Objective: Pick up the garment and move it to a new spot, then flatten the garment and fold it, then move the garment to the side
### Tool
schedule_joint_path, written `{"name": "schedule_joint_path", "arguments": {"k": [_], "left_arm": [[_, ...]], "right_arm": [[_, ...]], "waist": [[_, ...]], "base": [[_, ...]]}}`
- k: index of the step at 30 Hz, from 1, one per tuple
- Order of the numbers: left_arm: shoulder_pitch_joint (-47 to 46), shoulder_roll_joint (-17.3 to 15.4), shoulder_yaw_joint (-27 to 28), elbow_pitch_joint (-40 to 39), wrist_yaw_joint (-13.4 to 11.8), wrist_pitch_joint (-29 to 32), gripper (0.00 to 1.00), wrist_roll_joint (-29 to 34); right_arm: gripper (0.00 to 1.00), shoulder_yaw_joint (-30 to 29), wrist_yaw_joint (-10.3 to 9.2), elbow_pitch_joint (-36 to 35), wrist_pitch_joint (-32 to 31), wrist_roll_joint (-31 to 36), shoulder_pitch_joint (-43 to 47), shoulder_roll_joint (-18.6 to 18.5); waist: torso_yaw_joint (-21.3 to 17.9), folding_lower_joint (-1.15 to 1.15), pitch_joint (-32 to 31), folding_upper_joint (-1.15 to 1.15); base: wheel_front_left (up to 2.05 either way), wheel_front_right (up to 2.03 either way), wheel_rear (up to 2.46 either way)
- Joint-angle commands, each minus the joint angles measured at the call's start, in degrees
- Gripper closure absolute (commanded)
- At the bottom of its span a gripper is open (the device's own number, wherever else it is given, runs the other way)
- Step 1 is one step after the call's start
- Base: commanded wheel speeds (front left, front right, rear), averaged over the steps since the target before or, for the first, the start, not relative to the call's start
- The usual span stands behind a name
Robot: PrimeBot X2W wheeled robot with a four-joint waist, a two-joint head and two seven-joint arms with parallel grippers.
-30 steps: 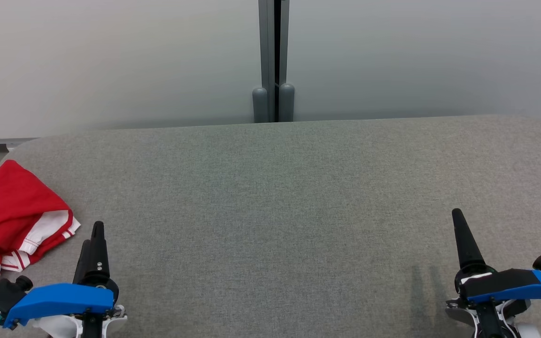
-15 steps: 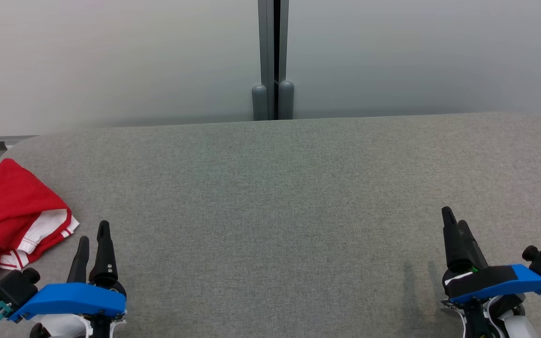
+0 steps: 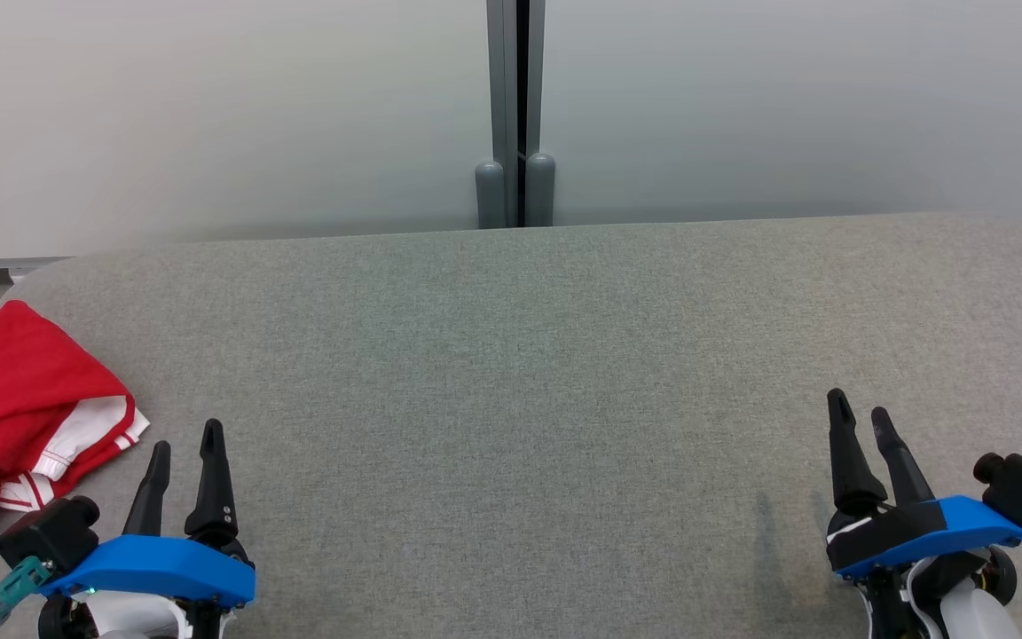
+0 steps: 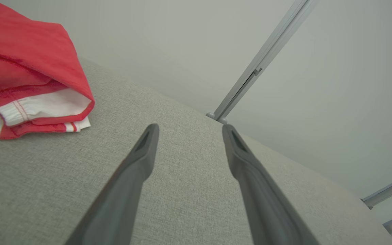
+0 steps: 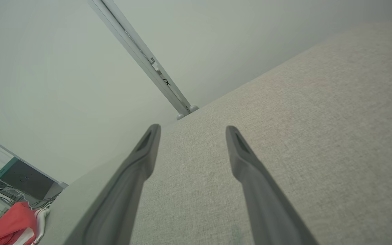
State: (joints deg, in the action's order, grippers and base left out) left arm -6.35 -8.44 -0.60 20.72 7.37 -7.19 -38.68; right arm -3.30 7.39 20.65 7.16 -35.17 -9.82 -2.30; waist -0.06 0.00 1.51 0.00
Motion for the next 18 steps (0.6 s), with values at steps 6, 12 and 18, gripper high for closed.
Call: {"name": "schedule_joint_path", "arguments": {"k": [6, 12, 18], "left_arm": [[-2.18, -1.12, -0.88, -0.81, 0.12, -1.26, 0.0, 5.28], [-2.03, -1.37, -1.62, -0.97, 0.13, -2.16, 0.0, 9.32], [-1.23, -1.38, -2.26, -0.12, 0.14, -3.0, 0.0, 12.98]], "right_arm": [[0.0, -0.52, 0.1, -1.63, 1.29, 5.78, -2.11, -0.51], [0.0, -0.39, 0.11, -2.28, 2.22, 9.79, -2.12, -0.56], [0.0, -0.35, 0.12, -0.97, 3.01, 13.84, -1.56, -0.58]], "waist": [[-0.07, 0.0, 0.1, 0.0], [-0.12, 0.0, 0.25, 0.0], [-0.12, 0.0, 0.29, 0.0]], "base": [[0.0, 0.0, 0.0], [0.0, 0.0, 0.0], [0.0, 0.0, 0.0]]}}
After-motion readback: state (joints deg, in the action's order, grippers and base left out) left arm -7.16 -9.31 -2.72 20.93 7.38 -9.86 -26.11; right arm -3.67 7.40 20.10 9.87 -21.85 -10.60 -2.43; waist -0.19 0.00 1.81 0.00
